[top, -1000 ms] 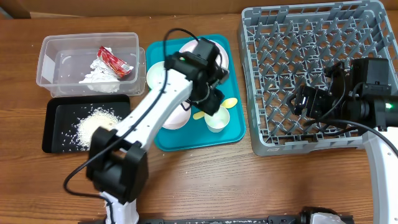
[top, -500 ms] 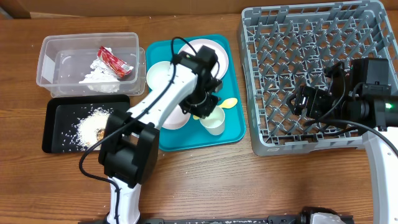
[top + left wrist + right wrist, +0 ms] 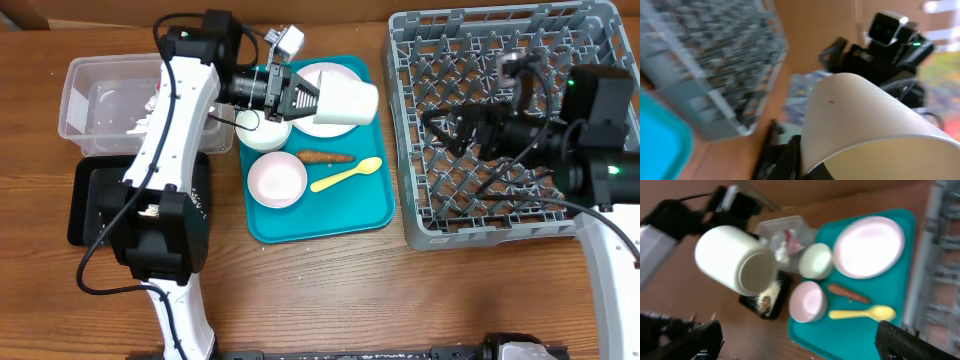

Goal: Sort waste into correct bins and load items into the dishwasher
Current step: 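Grasp the pale cup on the teal tray with the left gripper and lift, then hand the cup from the left gripper to the right gripper, then lower the cup into the dish rack with the right gripper and release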

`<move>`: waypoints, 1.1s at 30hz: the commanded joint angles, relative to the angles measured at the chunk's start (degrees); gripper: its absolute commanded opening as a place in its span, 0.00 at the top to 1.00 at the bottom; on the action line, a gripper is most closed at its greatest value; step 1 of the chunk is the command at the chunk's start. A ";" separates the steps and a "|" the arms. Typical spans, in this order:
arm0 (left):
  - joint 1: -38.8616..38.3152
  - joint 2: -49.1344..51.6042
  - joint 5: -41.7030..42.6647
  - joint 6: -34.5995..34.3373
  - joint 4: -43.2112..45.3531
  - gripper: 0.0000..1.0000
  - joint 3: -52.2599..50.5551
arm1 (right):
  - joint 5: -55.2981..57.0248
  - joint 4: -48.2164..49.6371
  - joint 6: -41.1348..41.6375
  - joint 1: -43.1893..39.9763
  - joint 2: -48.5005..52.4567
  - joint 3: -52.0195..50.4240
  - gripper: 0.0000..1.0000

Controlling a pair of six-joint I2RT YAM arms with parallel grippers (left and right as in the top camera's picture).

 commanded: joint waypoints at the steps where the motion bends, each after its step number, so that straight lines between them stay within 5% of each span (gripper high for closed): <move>1: -3.28 -0.22 8.83 1.42 -0.52 0.96 0.83 | -4.74 4.48 -0.09 4.33 -0.04 1.20 0.01; 8: -7.56 -0.22 8.83 -0.07 -1.14 0.96 0.83 | -4.55 12.92 1.68 10.32 1.53 1.20 0.09; 15: -7.61 -0.22 8.83 -0.09 -1.27 0.96 0.83 | -5.44 13.64 3.15 10.62 3.48 1.20 0.30; 22: -7.50 -0.22 8.83 -1.77 -1.16 0.96 0.83 | -6.27 13.25 3.10 10.62 3.48 1.20 0.37; 27: -7.50 -0.22 8.81 -2.64 -1.18 0.96 0.83 | -6.32 13.22 3.10 10.62 3.48 1.20 0.63; 29: -7.50 -0.22 8.81 -2.64 -1.20 0.85 0.83 | -6.32 13.20 3.13 10.62 3.48 1.20 0.68; 33: -7.50 -0.22 8.61 -2.60 -0.96 0.81 0.83 | -6.27 13.22 3.23 10.43 3.28 1.22 0.71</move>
